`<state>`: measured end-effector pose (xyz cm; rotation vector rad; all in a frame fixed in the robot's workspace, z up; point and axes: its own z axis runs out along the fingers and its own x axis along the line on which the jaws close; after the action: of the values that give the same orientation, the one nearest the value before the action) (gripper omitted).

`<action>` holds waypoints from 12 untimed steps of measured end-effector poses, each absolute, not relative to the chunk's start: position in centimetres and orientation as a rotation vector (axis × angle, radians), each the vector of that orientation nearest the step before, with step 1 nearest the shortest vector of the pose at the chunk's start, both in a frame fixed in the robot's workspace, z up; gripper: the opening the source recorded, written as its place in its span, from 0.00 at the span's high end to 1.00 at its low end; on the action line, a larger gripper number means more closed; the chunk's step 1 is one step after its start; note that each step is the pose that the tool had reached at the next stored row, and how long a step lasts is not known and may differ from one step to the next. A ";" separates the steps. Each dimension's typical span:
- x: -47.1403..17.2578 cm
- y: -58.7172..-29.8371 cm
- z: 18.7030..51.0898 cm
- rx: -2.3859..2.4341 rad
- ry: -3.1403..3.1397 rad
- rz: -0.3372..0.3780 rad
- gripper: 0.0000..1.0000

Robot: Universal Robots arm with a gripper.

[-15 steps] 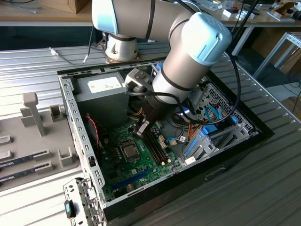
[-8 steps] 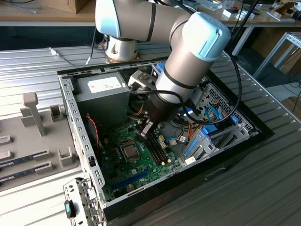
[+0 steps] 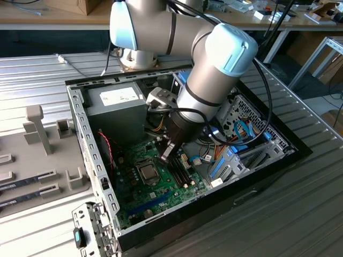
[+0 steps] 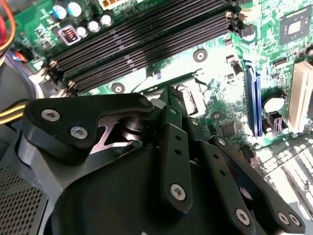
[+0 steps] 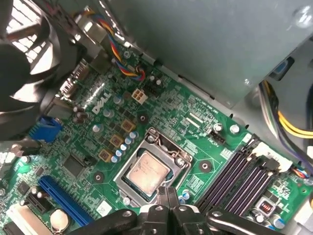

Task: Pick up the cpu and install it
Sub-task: 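Install the first cpu locking lever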

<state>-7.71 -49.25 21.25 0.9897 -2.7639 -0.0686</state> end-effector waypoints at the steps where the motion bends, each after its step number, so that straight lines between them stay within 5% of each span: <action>1: -7.7 -49.3 21.1 0.990 -2.764 -0.068 0.89; 12: -7.6 -49.3 19.8 0.989 -2.763 -0.066 0.89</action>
<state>-7.59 -49.30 19.78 0.9894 -2.7633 -0.0662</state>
